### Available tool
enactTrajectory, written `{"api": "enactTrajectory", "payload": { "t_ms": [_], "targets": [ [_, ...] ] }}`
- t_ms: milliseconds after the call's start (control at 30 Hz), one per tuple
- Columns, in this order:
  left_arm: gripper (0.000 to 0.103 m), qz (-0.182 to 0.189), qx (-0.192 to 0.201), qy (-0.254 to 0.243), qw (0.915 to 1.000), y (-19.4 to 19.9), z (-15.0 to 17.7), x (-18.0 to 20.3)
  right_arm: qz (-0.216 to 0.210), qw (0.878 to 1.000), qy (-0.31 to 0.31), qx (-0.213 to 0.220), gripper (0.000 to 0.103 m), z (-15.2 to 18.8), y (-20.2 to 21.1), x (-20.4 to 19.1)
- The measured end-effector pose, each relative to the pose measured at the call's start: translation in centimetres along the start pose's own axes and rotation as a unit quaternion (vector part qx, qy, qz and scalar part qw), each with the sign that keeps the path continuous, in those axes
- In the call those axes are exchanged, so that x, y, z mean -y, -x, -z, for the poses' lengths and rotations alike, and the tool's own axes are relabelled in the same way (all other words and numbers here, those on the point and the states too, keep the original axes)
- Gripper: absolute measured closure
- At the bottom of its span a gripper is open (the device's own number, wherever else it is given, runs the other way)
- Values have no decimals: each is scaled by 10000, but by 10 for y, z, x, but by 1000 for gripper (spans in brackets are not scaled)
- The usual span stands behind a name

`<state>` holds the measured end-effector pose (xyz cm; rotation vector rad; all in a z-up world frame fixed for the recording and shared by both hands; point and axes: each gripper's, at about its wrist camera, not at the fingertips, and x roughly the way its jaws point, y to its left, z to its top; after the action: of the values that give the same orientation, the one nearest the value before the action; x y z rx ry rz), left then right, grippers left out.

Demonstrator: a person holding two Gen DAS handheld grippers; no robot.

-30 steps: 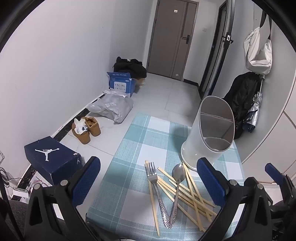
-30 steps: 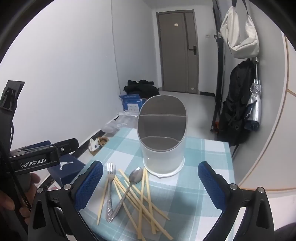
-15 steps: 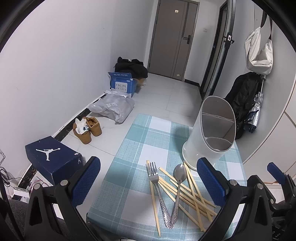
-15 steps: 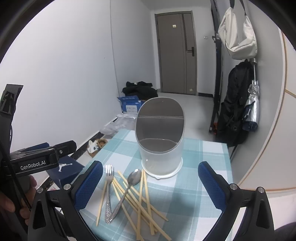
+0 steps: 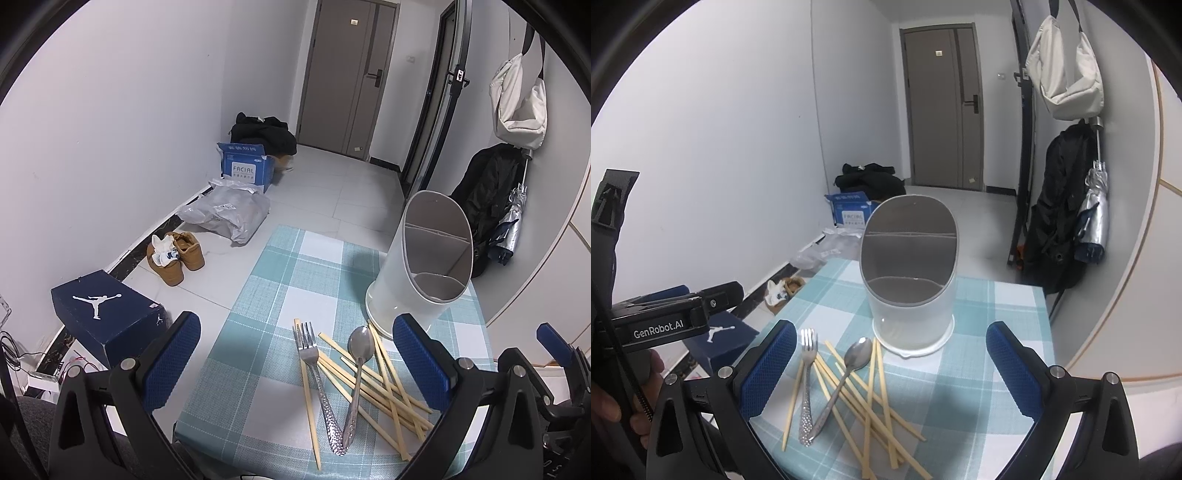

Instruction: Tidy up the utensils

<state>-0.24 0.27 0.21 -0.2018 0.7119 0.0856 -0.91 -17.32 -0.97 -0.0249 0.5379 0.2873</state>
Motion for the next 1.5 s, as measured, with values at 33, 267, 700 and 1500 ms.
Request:
{"api": "enactTrajectory", "payload": {
  "t_ms": [33,267,700,1500],
  "targets": [
    [1,-5,0,-6,10000,0,0,0,-3,10000,-4,7,0,0,0,0],
    [1,-11,5,9,10000,0,0,-1,-2,10000,-7,4,0,0,0,1],
    [1,-38,19,13,10000,0,0,-1,-174,9998,-50,45,0,1,1,2],
    [1,-48,-35,58,10000,-2,0,-2,-315,9995,-68,9,0,1,0,4]
  ]
}}
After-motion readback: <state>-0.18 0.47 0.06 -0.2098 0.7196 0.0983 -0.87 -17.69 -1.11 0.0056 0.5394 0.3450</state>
